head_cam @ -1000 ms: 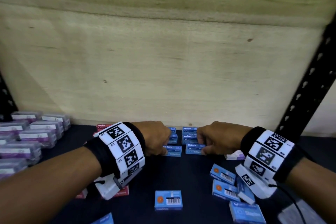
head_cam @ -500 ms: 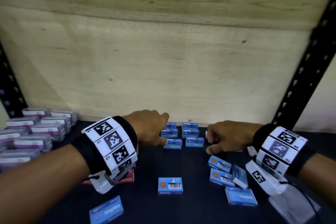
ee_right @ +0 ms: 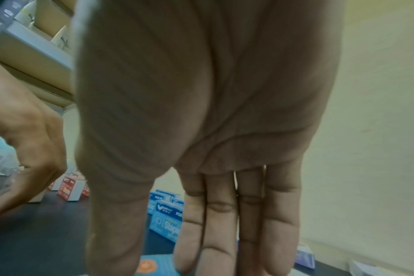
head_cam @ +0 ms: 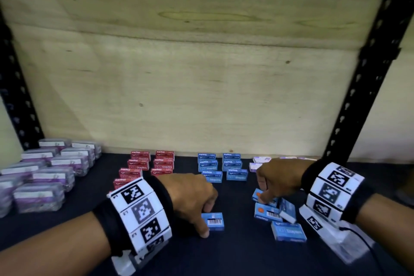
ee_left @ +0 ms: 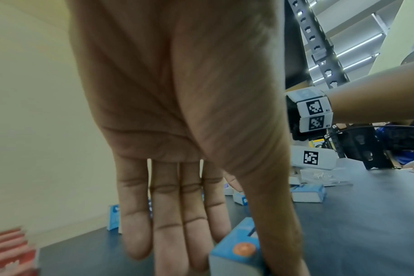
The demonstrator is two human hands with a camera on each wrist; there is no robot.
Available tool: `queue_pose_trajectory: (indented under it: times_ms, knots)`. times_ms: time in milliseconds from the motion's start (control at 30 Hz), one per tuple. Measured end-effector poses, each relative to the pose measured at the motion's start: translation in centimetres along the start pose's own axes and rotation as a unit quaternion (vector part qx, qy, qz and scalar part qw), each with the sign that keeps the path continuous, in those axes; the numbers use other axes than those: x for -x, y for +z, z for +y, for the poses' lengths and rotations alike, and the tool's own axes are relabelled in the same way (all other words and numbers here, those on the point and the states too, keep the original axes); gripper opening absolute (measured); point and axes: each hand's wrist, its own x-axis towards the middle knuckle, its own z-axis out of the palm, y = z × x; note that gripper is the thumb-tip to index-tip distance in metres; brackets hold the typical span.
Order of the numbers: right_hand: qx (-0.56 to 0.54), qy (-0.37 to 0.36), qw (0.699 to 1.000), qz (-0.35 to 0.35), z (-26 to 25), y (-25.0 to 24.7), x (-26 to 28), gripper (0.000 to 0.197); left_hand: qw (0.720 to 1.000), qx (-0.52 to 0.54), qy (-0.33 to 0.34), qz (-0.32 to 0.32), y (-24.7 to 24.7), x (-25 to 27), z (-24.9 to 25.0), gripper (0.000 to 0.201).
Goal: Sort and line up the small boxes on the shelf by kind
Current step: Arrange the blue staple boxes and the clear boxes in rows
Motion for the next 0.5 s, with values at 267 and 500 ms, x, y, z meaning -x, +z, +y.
queue_pose_trajectory:
  times_ms: [267,500]
  knots:
    - [-0.015,-0.026,0.999,0.037,-0.3,-0.1,-0.1,0.023,0.999,0.028,-0.014,0.015,-0.6,-0.4,-1.0,0.028]
    - [0.007,-0.034,0.999,0.030,-0.2,-0.5,-0.7,0.026,0.999,0.015,-0.017,0.038,-1.0,-1.0,-1.9,0.028]
